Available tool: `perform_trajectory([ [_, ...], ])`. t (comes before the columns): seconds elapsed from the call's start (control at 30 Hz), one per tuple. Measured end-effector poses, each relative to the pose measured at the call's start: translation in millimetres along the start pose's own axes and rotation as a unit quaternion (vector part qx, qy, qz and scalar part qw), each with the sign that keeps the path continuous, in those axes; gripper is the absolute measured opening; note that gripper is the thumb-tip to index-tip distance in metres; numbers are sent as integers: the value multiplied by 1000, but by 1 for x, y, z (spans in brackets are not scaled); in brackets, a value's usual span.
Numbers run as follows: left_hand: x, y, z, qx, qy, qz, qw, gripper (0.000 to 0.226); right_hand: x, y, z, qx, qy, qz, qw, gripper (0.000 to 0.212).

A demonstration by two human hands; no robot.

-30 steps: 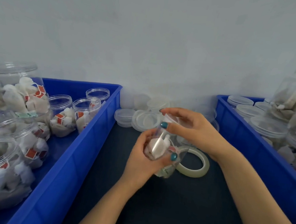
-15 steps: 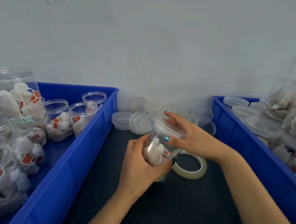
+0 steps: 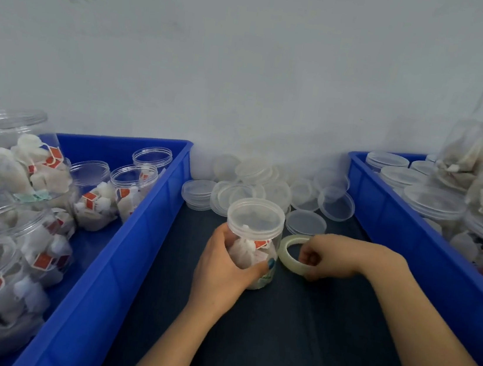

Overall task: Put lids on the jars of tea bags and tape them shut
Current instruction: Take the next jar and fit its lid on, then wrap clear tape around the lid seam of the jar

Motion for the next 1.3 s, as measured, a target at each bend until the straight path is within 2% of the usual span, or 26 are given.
perform_trajectory([
  [0.1,-4,13,3,77,47,-23,996,92,-11,-1,14,-42,23,-144,988,21],
  [0.13,-8,21,4,120,79,-43,989,89,-17,-2,21,-66,39,-191,979,21],
  [0.2,-14,35,6,217,147,-96,960,67,-31,-6,37,-121,58,-235,963,20],
  [0.27,-17,46,8,291,190,-132,928,44,-42,-11,55,-165,75,-228,957,12],
  [0.33,-18,54,9,329,203,-137,912,33,-51,-18,75,-206,88,-213,951,12],
  [0.47,-19,64,11,342,182,-111,915,46,-54,-38,108,-265,59,-152,950,10],
  [0.6,-20,66,11,331,170,-103,922,54,-48,-53,114,-234,62,-84,967,13],
  [0.8,-19,64,10,361,160,-141,908,39,-43,-59,111,-184,95,-28,978,8],
  [0.97,-17,60,12,418,143,-238,865,11,-41,-58,107,-157,107,1,982,8],
  [1.07,-18,63,13,453,169,-268,833,11,-39,-60,106,-153,126,0,980,11],
  [1.17,-18,71,21,498,210,-250,803,16,-42,-61,104,-133,169,-6,977,12],
  [1.23,-18,75,25,498,227,-204,812,16,-51,-48,102,-68,253,27,965,20],
  [1.3,-20,75,23,465,220,-137,846,19,-58,-31,104,-55,264,-4,963,30],
])
Point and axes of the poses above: each hand's wrist, its own z-axis away from the middle knuckle, its own x-axis out of the palm, y = z × x, the point moved 2 cm from there along -z, towards the middle knuckle, and after that the axes turned 12 degrees about x, right-handed, at the moved point
